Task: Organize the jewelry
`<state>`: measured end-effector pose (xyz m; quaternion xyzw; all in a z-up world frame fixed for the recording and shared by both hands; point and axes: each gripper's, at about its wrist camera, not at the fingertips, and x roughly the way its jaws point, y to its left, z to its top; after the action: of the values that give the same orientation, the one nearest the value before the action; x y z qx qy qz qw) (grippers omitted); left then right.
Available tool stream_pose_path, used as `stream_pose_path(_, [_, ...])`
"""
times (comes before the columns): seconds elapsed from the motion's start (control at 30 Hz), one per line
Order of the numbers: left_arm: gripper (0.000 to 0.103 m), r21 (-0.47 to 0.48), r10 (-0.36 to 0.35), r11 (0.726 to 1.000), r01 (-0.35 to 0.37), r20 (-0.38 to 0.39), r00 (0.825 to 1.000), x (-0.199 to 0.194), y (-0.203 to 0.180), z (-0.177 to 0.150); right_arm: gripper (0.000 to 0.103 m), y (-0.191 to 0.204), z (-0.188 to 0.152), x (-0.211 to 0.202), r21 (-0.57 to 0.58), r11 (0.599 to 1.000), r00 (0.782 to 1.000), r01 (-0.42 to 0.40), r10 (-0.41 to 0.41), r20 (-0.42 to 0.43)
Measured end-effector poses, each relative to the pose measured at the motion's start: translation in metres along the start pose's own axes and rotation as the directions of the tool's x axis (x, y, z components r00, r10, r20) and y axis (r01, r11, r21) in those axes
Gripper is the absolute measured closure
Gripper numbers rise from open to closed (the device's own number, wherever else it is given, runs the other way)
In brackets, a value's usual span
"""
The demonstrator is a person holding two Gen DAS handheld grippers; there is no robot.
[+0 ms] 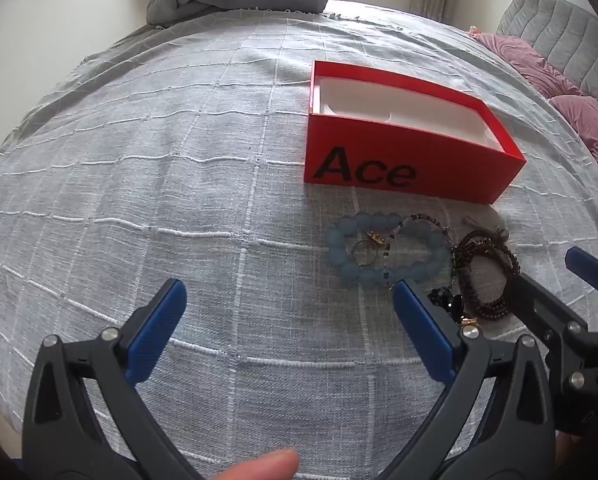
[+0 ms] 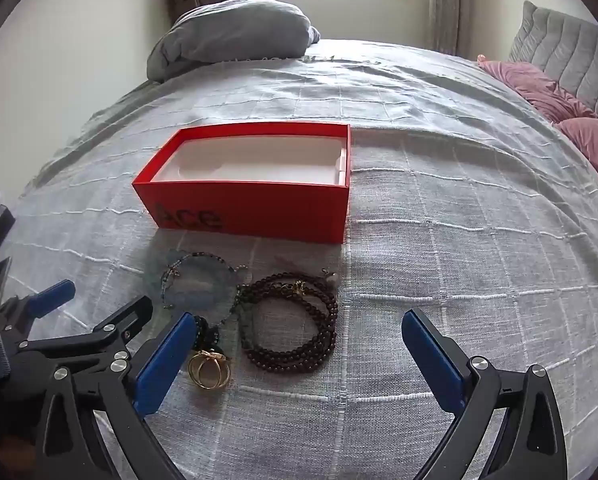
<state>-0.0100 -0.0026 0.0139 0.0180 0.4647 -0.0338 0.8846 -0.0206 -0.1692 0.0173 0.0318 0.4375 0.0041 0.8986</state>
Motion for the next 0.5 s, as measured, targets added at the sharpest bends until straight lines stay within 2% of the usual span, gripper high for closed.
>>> stream_pose_path(0.5, [0.001, 0.001, -0.005, 1.0, 0.005, -0.007, 1.0, -0.0002, -0.0016, 0.0004, 0.0, 0.0003, -0.0002, 0.0006, 0.006, 1.0, 1.0, -0.005, 0.005, -0.007])
